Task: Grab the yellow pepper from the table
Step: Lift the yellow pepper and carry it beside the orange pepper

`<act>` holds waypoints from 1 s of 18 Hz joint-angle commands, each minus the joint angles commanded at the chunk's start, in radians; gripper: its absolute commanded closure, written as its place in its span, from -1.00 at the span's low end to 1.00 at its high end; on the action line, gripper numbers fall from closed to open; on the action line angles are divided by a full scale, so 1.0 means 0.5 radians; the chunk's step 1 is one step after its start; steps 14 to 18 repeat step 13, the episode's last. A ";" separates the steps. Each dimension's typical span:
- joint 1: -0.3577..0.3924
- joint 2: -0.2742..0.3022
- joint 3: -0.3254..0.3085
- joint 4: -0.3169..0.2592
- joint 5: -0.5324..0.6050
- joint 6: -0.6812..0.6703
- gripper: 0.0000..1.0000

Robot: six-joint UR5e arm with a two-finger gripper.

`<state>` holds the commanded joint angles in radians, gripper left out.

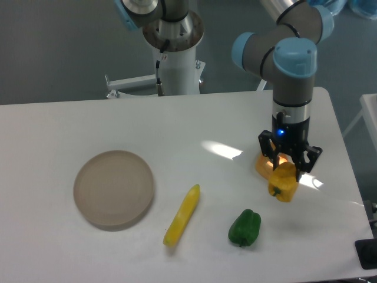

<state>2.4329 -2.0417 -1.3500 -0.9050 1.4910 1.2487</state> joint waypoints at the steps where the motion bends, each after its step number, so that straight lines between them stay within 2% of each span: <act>1: 0.000 -0.015 0.015 0.003 0.018 0.003 0.22; 18: 0.003 -0.025 0.028 0.003 0.025 0.003 0.22</act>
